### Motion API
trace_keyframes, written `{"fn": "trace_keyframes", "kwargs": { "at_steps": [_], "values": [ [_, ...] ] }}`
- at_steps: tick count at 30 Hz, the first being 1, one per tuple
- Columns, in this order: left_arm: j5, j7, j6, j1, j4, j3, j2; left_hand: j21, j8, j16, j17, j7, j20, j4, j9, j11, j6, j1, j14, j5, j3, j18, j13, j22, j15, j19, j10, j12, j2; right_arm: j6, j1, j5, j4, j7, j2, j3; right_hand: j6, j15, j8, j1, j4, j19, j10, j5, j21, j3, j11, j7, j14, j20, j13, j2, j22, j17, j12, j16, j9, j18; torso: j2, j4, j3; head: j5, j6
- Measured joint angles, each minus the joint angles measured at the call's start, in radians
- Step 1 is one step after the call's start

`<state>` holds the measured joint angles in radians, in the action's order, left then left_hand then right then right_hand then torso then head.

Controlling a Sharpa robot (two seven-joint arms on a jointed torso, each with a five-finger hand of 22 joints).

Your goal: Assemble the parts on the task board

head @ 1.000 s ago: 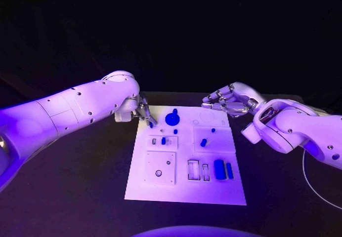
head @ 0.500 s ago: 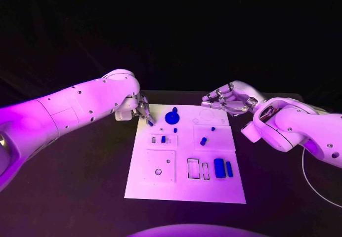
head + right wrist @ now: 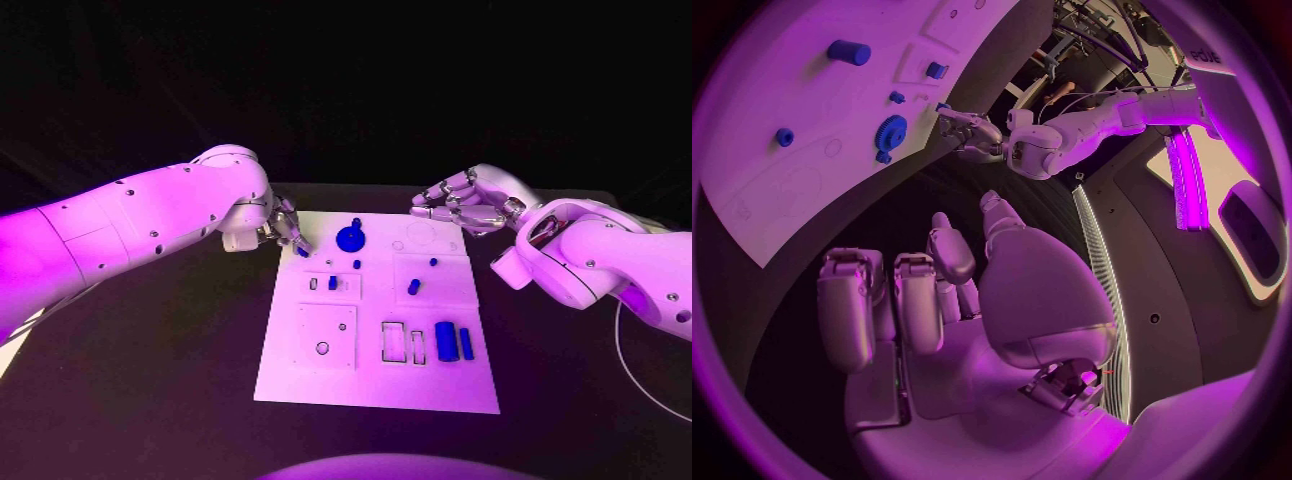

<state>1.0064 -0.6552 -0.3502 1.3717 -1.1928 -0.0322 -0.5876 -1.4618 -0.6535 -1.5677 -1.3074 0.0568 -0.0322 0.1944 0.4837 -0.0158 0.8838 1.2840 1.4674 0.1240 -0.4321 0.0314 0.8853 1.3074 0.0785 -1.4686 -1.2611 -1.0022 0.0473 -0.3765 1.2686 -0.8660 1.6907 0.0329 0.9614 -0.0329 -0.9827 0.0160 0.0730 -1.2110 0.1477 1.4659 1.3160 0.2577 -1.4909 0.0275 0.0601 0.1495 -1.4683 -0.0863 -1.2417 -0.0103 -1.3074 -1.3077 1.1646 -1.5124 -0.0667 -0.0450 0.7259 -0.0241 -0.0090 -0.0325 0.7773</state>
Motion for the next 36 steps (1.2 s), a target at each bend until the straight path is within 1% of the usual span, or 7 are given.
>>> {"fn": "trace_keyframes", "kwargs": {
  "at_steps": [6,9,11,16,24,28,36],
  "values": [
    [-0.009,0.014,0.038,0.001,-0.081,0.0,-0.054,0.0,-0.007,0.0,-0.001,0.0,0.0,-0.01,0.0,-0.002,0.0,-0.011,0.0,0.0,-0.016,0.0,0.008,0.0,0.0,0.0,-0.009,-0.011,0.003,0.0,-0.002,0.001,-0.001,0.0,0.0,0.0,0.0,0.0,0.0,0.0,0.0,0.0,0.0,0.0,0.0,0.0,0.0,0.0,0.0,0.0,0.0,0.0,0.0,0.0,0.0,0.0,0.0,0.0,-0.001,-0.0012,0.0016,-0.002,0.0],
    [-0.001,0.027,0.064,-0.002,-0.126,0.0,-0.077,0.0,-0.01,0.0,-0.001,0.0,0.0,-0.022,0.0,-0.001,0.0,-0.019,0.0,0.0,-0.028,0.0,0.014,0.0,0.0,0.0,-0.015,-0.017,0.011,0.0,-0.003,0.002,-0.002,0.001,0.0,0.0,0.0,0.0,0.0,0.0,0.0,0.0,0.0,0.0,0.004,0.0,0.0,0.0,0.0,0.0,0.0,0.0,0.0,0.0,0.0,0.0,0.0,0.0,-0.001,-0.0011,0.0014,-0.004,0.001],
    [0.014,0.037,0.084,-0.008,-0.152,0.0,-0.09,-0.002,-0.013,0.0,-0.001,0.0,0.0,-0.022,0.0,-0.005,0.0,-0.022,0.0,0.0,-0.033,0.0,0.02,0.0,0.0,0.0,-0.019,-0.024,0.014,0.0,-0.004,0.003,-0.002,0.001,0.0,0.0,0.0,0.0,0.0,0.0,0.0,0.0,0.0,0.0,0.004,0.0,0.0,0.0,0.0,0.0,0.0,0.0,0.0,0.0,0.0,0.0,0.0,0.0,-0.002,-0.0011,0.0013,-0.005,0.003],
    [0.072,0.068,0.142,-0.034,-0.204,-0.001,-0.119,-0.01,-0.013,0.0,-0.001,0.0,0.0,-0.027,0.004,-0.007,0.0,-0.027,0.0,-0.001,-0.038,0.0,0.032,0.0,0.0,0.0,-0.028,-0.035,0.019,0.0,-0.004,0.004,-0.002,0.001,0.001,0.0,0.0,0.0,0.0,0.0,0.0,0.0,0.0,0.0,0.004,0.0,0.0,0.0,0.0,0.0,0.0,0.0,0.0,0.0,0.0,0.0,0.0,0.0,-0.002,-0.0016,0.0007,-0.007,0.005],
    [0.133,0.108,0.214,-0.078,-0.248,-0.002,-0.136,-0.014,-0.018,0.0,0.0,-0.002,0.0,-0.036,0.004,-0.005,0.006,-0.035,0.0,-0.001,-0.053,0.0,0.039,0.0,0.0,0.0,-0.034,-0.042,0.027,0.001,-0.005,0.006,-0.004,0.002,0.001,0.0,0.0,0.0,0.0,0.0,0.003,0.0,0.0,0.0,0.004,0.003,0.0,0.0,0.0,0.0,0.0,0.0,-0.001,0.0,0.0,0.004,0.0,0.0,-0.002,-0.0016,-0.0012,-0.011,0.008],
    [0.145,0.117,0.225,-0.091,-0.255,-0.002,-0.139,-0.014,-0.018,0.0,0.0,-0.002,0.0,-0.036,0.004,-0.008,0.006,-0.036,0.0,-0.002,-0.053,0.0,0.042,0.0,0.0,0.0,-0.037,-0.042,0.028,0.001,-0.006,0.006,-0.005,0.002,0.001,0.0,0.0,0.0,0.0,0.0,0.003,0.0,0.0,0.0,0.004,0.003,0.0,0.0,0.0,0.0,0.0,0.0,-0.001,0.0,0.0,0.004,0.0,0.0,-0.001,-0.0005,-0.001,-0.013,0.01],
    [0.151,0.121,0.214,-0.096,-0.261,0.0,-0.144,-0.014,-0.018,0.0,0.0,-0.002,0.0,-0.043,0.004,-0.008,0.006,-0.041,0.0,-0.005,-0.06,0.0,0.042,0.0,0.0,0.0,-0.037,-0.047,0.033,0.002,-0.007,0.007,-0.006,0.002,0.0,0.0,0.0,0.0,0.0,0.0,0.003,0.0,0.0,0.0,0.004,0.003,0.0,0.0,0.0,0.0,0.0,0.0,-0.001,0.0,0.0,0.004,0.0,0.0,0.0,0.0008,-0.0004,-0.015,0.016]
  ]
}}
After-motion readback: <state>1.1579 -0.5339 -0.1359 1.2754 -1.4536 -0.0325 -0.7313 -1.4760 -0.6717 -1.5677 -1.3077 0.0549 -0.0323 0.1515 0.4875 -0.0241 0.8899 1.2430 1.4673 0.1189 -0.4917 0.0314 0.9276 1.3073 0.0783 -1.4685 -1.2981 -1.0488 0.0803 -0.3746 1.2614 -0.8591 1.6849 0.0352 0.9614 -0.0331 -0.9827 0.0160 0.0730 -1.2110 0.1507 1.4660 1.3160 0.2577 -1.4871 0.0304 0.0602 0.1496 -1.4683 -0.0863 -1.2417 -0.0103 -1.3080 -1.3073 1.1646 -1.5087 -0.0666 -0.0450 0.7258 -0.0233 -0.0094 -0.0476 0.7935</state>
